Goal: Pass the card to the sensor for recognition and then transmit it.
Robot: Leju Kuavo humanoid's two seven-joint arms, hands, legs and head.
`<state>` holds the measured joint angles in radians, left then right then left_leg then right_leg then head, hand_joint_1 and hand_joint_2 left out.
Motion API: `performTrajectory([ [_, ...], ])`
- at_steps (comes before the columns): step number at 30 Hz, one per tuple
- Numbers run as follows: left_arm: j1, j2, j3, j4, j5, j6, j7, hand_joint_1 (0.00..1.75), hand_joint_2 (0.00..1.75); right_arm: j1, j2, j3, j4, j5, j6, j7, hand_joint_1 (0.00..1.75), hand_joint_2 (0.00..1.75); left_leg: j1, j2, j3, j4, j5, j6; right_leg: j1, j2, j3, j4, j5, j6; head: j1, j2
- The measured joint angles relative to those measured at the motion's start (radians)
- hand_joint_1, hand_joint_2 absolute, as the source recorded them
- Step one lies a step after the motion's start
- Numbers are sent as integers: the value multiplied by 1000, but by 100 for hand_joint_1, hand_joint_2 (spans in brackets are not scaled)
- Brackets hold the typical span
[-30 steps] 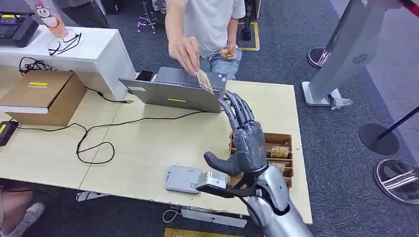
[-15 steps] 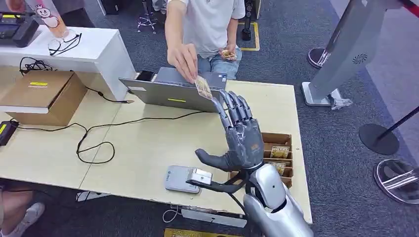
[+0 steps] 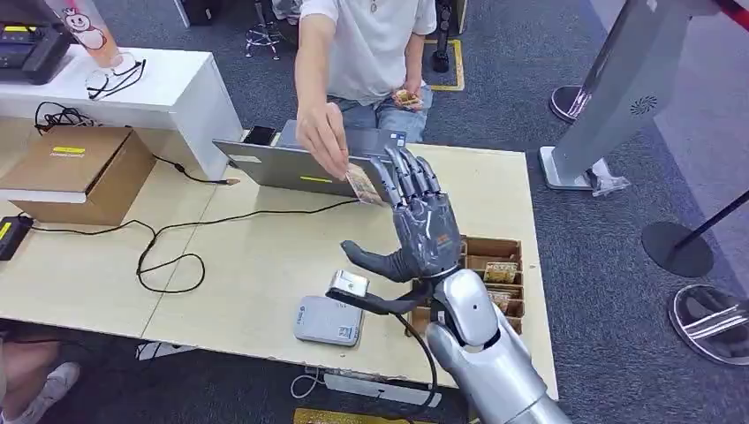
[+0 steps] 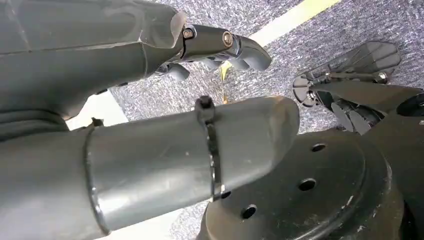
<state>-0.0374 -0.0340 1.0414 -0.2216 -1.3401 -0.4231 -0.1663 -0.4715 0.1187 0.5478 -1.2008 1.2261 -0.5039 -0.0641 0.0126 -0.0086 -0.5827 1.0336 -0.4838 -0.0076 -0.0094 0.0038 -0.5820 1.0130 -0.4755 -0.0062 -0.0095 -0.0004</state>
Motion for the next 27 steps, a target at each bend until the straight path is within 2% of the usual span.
performTrajectory([
  [12,1,0,0,0,8,-2,0,0,0,-46,28,-18,89,-3,18,21,0,175,0,0,0,0,0,0,0,0,0,0,0,0,0,0],
  [27,2,0,0,0,12,-5,0,0,0,-51,36,-26,116,-2,22,22,0,175,0,0,0,0,0,0,0,0,0,0,0,0,0,0],
])
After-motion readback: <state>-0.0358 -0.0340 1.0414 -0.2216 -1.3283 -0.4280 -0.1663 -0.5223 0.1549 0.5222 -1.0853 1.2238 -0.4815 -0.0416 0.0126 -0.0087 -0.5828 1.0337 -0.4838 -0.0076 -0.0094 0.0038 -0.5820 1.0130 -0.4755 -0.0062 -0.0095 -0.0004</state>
